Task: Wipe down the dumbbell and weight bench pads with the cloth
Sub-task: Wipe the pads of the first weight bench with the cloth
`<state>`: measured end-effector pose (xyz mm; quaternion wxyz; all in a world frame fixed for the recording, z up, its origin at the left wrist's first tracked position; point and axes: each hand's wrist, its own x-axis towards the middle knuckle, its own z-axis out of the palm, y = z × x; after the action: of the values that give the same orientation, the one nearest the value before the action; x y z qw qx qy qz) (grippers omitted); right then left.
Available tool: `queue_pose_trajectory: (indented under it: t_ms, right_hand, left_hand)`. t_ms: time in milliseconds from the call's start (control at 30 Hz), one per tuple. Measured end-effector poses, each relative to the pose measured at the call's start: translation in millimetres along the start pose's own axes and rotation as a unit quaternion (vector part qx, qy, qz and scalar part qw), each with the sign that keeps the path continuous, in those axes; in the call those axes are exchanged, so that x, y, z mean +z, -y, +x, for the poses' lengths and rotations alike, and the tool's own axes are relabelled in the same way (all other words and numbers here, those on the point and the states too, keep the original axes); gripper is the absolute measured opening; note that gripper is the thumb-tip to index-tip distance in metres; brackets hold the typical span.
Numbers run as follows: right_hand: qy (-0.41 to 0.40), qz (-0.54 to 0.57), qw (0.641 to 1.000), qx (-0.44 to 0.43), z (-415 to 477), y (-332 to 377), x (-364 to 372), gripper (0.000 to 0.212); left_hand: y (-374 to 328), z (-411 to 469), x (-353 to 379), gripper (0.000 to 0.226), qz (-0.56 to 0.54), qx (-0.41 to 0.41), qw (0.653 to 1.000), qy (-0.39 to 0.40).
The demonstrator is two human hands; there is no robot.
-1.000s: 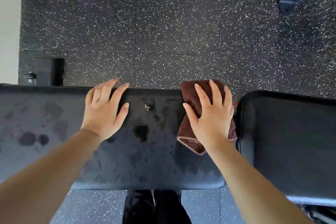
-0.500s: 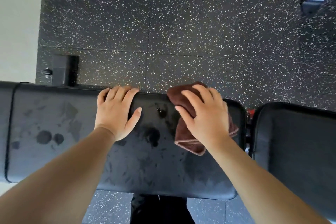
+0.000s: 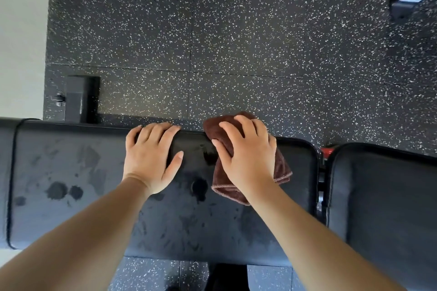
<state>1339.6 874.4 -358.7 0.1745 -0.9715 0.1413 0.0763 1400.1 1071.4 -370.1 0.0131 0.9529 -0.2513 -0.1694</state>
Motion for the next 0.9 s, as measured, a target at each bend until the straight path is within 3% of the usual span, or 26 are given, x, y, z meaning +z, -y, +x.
queue_pose_trajectory:
  t_ms: [333,567,900]
  right_hand:
    - [-0.066,-0.001,0.998,-0.023,-27,-39,0,0.037]
    - [-0.141,0.017,0.984,0.110,-17,-19,10,0.030]
    - [-0.159,0.047,0.976,0.140,-51,37,26,0.034]
  left_hand:
    - [2,0,0,0.055,-0.018,0.004,1.000,0.002]
    - [6,-2,6,0.054,-0.030,0.022,0.999,-0.021]
    - [9,-4,1,0.055,-0.038,0.037,0.999,0.006]
